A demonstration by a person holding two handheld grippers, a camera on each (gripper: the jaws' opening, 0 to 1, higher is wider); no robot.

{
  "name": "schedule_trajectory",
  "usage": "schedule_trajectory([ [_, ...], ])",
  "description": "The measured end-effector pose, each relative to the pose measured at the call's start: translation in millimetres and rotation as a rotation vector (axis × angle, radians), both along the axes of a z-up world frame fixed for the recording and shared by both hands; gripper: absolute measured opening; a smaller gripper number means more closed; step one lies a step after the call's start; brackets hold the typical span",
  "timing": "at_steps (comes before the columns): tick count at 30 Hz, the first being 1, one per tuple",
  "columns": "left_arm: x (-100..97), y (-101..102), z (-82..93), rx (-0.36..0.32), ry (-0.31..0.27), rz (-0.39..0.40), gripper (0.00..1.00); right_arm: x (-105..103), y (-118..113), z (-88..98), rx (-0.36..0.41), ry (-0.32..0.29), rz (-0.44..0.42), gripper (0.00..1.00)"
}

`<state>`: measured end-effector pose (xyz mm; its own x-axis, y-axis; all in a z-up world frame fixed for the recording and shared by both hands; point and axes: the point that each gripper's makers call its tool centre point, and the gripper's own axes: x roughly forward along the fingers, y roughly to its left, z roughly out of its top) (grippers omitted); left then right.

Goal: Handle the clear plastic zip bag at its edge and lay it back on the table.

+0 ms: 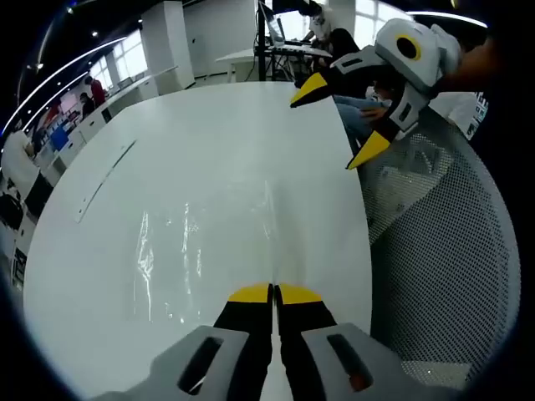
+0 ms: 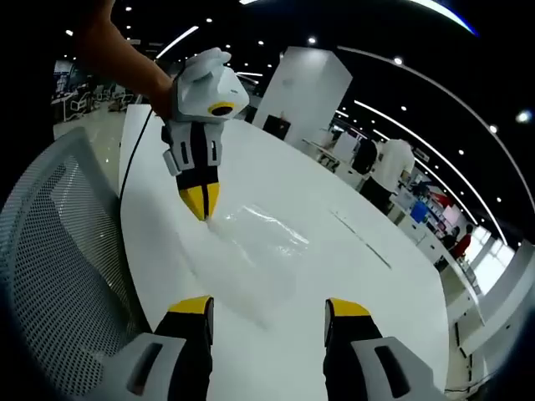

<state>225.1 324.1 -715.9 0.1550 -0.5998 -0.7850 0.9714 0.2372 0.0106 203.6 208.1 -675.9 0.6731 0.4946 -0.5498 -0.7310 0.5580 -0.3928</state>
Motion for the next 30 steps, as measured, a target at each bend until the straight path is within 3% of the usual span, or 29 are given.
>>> schedule_trajectory([
  [16, -13.1, -4, 23.1, -0.043, 0.029, 0.008, 0.0, 4, 17, 6.4, -0.021, -0.055, 0.093, 0.4],
  [30, -30.2, -14, 44.5, -0.053, 0.078, -0.092, 0.0, 1, 42, 2.0, -0.055, -0.055, 0.203, 0.18],
])
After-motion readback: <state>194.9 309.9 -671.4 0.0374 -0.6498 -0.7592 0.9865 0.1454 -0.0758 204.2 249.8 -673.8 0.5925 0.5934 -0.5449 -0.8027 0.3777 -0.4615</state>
